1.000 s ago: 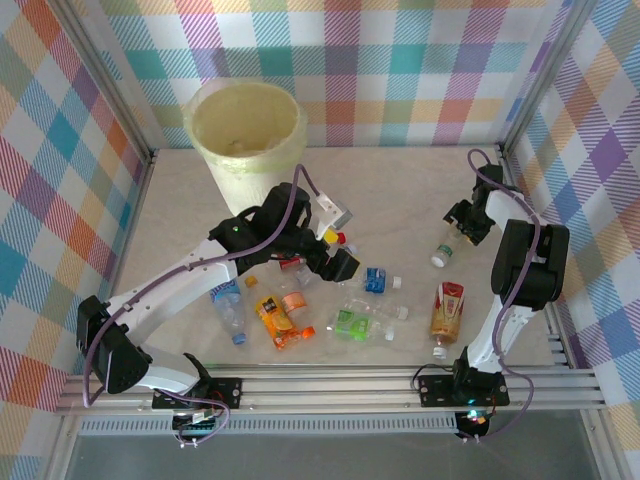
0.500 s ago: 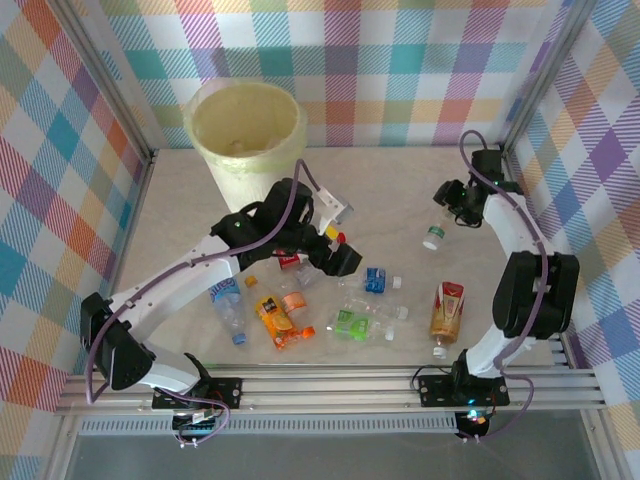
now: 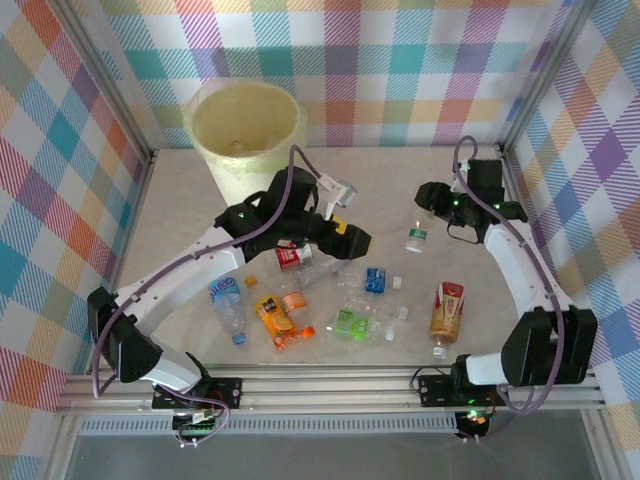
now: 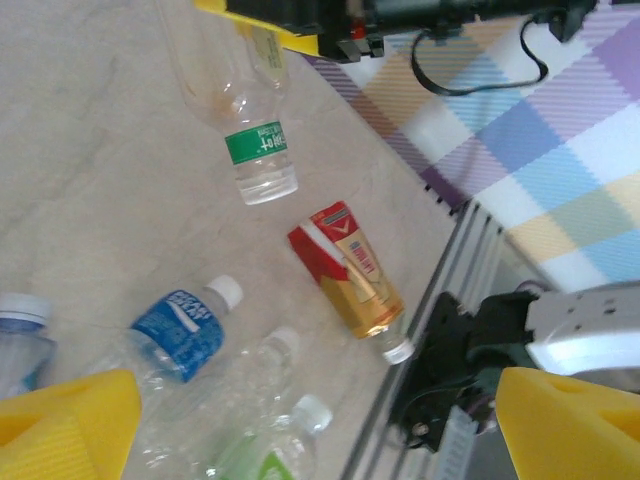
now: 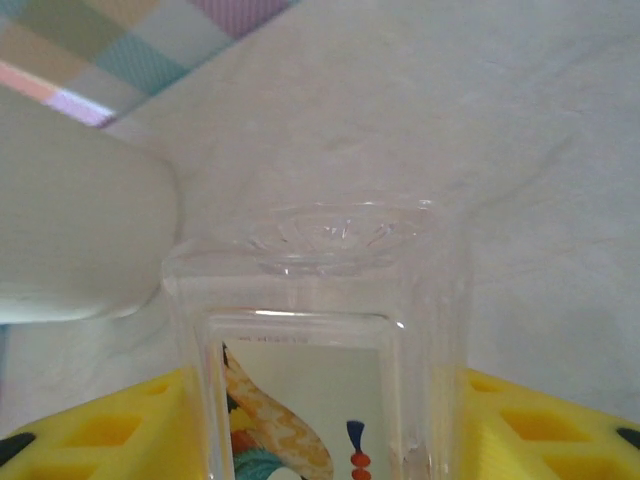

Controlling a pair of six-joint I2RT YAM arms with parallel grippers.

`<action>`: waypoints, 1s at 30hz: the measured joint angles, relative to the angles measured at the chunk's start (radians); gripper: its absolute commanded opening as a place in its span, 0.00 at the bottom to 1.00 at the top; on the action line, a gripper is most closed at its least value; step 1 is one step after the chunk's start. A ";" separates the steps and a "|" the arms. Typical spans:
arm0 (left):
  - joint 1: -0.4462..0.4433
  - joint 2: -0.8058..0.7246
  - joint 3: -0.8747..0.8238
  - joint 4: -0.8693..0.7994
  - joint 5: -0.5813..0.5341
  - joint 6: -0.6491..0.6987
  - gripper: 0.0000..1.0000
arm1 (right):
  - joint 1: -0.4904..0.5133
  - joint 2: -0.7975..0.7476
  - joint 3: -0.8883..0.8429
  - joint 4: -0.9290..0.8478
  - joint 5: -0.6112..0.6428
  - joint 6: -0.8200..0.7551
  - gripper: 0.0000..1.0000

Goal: Put the plastic bottles in the bin

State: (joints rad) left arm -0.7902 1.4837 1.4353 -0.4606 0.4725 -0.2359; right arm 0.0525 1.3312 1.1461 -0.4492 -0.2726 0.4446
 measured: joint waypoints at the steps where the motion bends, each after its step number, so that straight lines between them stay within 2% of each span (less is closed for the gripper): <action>1: 0.000 0.003 -0.017 0.027 0.007 -0.027 0.91 | 0.002 -0.021 -0.014 0.020 -0.035 0.011 0.57; 8: 0.000 0.045 -0.072 0.185 0.016 -0.158 0.89 | 0.041 -0.106 -0.079 0.192 -0.260 0.132 0.54; 14: 0.000 0.047 -0.099 0.275 0.017 -0.222 0.87 | 0.055 -0.143 -0.092 0.361 -0.386 0.275 0.53; 20: 0.000 0.050 -0.111 0.373 0.036 -0.292 0.78 | 0.069 -0.146 -0.099 0.469 -0.437 0.367 0.53; 30: -0.001 0.082 -0.111 0.443 0.063 -0.340 0.65 | 0.086 -0.146 -0.105 0.524 -0.456 0.429 0.53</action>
State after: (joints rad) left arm -0.7914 1.5661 1.3243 -0.0177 0.5354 -0.5758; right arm 0.1383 1.1847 1.0412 0.0746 -0.7288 0.8738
